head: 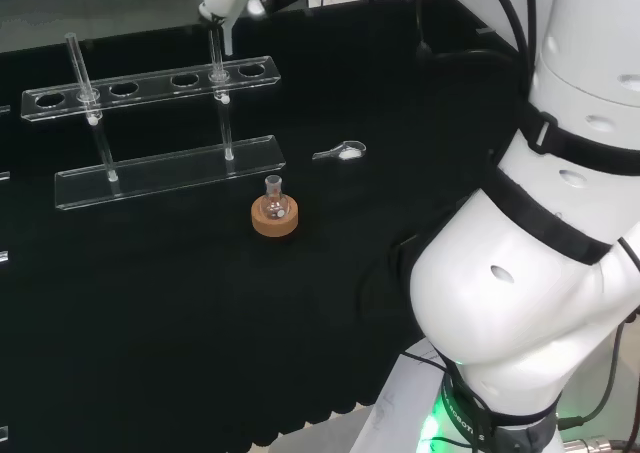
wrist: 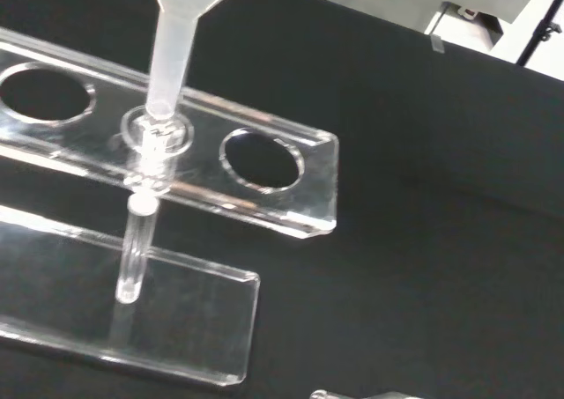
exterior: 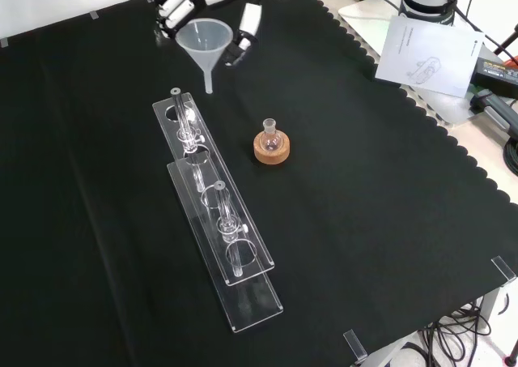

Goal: Place the funnel on the round-bottom flask.

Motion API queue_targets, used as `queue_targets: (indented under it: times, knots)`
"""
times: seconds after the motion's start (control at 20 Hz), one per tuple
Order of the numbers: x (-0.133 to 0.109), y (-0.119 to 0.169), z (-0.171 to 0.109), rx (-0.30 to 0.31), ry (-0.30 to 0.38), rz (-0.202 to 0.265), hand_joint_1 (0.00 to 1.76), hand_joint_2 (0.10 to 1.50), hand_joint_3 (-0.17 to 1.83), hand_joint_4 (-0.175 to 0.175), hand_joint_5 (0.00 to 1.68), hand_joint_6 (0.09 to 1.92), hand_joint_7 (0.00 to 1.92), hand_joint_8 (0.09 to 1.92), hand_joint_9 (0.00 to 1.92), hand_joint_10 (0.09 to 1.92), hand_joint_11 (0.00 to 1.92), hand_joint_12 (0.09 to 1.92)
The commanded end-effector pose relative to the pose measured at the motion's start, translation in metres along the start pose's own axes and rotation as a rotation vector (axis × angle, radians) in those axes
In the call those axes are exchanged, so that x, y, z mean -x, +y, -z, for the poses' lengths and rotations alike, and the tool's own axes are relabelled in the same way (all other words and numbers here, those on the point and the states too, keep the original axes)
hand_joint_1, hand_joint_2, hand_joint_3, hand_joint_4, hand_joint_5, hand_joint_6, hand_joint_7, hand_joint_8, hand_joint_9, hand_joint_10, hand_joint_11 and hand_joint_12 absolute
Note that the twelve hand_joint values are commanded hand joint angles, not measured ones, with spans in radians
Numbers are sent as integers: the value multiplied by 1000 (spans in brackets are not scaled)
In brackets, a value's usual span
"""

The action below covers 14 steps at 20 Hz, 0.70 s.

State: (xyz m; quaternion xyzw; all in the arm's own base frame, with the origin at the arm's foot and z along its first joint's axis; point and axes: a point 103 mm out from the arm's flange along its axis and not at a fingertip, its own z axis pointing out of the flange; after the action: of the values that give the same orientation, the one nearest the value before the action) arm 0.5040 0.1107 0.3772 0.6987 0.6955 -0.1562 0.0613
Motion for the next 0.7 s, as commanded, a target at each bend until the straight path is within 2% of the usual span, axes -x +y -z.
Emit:
queue_targets:
  times: [0.05, 0.45, 0.7]
  knots:
    - [1, -65, -12, -29, -43, -127, 703, 837, 489, -80, 560, 651, 659, 872, 914, 736, 564, 1252]
    - [39, -107, -44, -47, -34, -150, 700, 838, 492, -80, 556, 658, 655, 875, 907, 738, 563, 1254]
    - [40, -110, -47, -47, -38, -142, 700, 837, 493, -80, 554, 662, 652, 877, 903, 740, 562, 1255]
